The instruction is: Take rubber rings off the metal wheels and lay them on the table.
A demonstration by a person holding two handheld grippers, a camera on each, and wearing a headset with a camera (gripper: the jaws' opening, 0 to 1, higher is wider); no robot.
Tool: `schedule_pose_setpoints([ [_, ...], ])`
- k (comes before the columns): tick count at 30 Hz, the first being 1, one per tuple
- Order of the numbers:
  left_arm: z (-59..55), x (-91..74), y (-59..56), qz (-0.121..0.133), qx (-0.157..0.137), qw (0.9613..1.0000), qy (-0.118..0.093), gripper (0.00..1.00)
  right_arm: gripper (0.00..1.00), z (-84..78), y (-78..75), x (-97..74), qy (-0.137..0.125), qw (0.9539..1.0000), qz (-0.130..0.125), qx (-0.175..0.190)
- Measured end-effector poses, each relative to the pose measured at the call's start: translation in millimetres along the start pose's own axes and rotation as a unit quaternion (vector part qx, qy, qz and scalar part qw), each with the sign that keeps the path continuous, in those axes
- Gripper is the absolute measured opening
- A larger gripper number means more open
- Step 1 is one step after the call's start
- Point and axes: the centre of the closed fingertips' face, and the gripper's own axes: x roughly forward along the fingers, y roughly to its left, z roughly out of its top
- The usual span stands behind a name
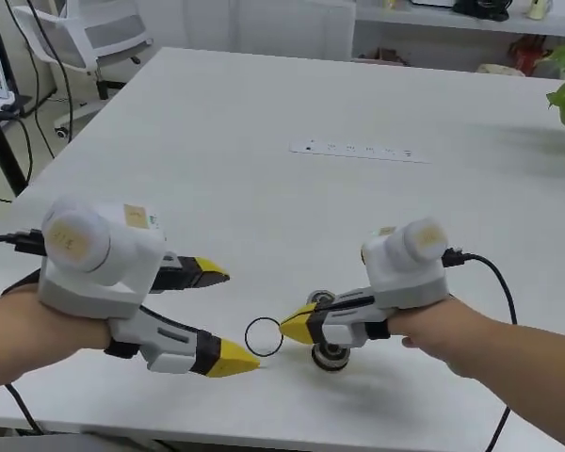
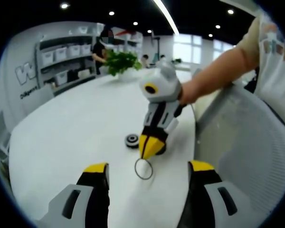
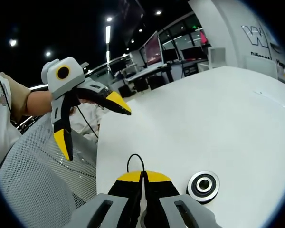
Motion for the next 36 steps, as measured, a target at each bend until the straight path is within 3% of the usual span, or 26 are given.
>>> schedule_pose_setpoints([
  [15, -2.0, -0.5, 1.4, 0.002, -0.004, 1.0, 0.002, 0.68, 0.0, -7.2, -0.4, 5.7, 0.016, 0.9998, -0.009, -0.013],
  [26, -2.6, -1.1, 2.9, 0.004, -0.004, 1.0, 0.003, 0.68, 0.12, -4.6, -0.2, 4.9, 0.008, 0.9999, -0.011, -0.011],
  [36, -0.9, 0.6, 2.2, 0.002, -0.003, 1.0, 0.002, 0.68, 0.22, 9.5, -0.1, -4.9, -0.017, 0.9996, -0.015, -0.014],
])
